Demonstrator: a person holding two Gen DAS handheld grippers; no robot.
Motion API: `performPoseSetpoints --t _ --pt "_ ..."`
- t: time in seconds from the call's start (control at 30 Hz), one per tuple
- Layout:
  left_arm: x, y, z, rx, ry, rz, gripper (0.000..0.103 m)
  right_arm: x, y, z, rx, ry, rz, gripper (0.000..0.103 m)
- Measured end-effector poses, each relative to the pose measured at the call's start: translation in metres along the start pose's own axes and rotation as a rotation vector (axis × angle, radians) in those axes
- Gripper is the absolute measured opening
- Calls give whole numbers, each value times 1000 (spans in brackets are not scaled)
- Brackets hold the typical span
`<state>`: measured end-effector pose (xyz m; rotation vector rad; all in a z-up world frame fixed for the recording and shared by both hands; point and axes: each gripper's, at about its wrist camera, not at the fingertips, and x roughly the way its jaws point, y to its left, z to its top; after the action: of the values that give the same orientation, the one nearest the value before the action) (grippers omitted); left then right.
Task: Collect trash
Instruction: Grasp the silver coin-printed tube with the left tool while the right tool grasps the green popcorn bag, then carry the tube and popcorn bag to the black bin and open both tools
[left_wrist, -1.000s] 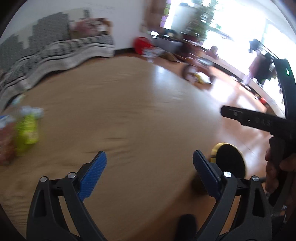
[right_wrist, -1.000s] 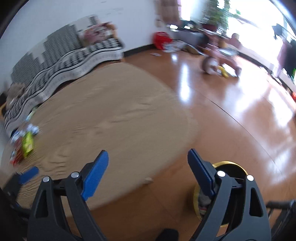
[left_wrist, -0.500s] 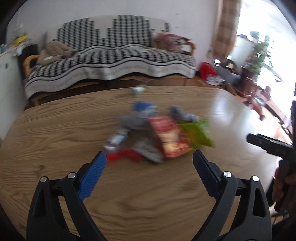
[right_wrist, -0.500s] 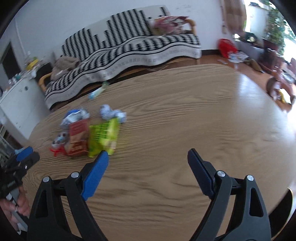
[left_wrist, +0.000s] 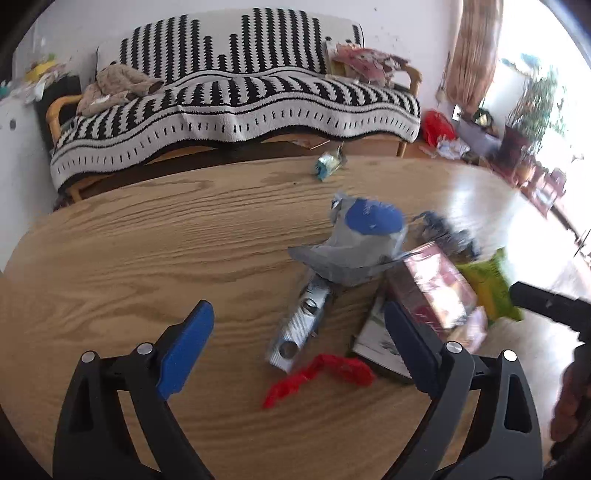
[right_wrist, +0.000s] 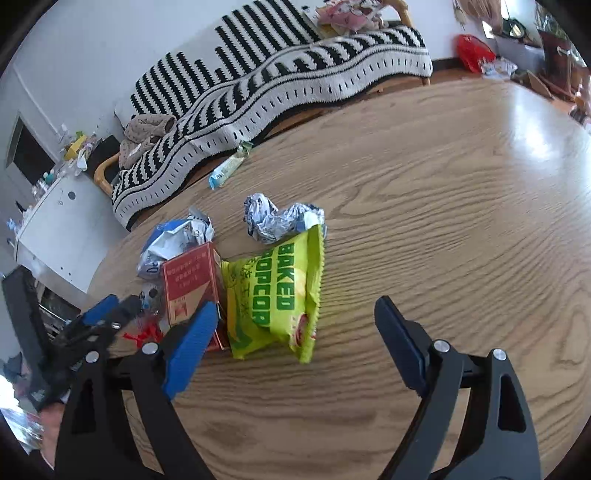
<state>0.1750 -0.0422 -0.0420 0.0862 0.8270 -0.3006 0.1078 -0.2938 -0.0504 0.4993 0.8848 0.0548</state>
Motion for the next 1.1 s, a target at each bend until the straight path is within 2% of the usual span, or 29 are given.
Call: performPoseSetpoints --t 0.1,0.2,0.27,0.3,0.37,0.5,0.73,1.1 --pt "17 2 -1 4 31 7 89 13 3 1 7 22 13 83" --pt "25 2 1 24 46 -1 79 17 7 1 -19 23 7 78" --pt "29 1 -1 27 65 -11 54 18 8 2 -24 26 15 72" --pt "30 0 -1 30 69 -3 51 19 9 2 -26 30 18 63" --pt "29 1 -1 29 73 -11 29 20 8 2 -23 43 44 52" --pt "19 2 0 9 64 -12 23 15 12 2 -52 25 31 45" --pt "-12 8 3 -17 21 17 22 -25 16 5 -101 -59 16 45" --pt "-39 -3 4 -28 -23 37 22 -71 -15 4 -97 -91 -42 45"
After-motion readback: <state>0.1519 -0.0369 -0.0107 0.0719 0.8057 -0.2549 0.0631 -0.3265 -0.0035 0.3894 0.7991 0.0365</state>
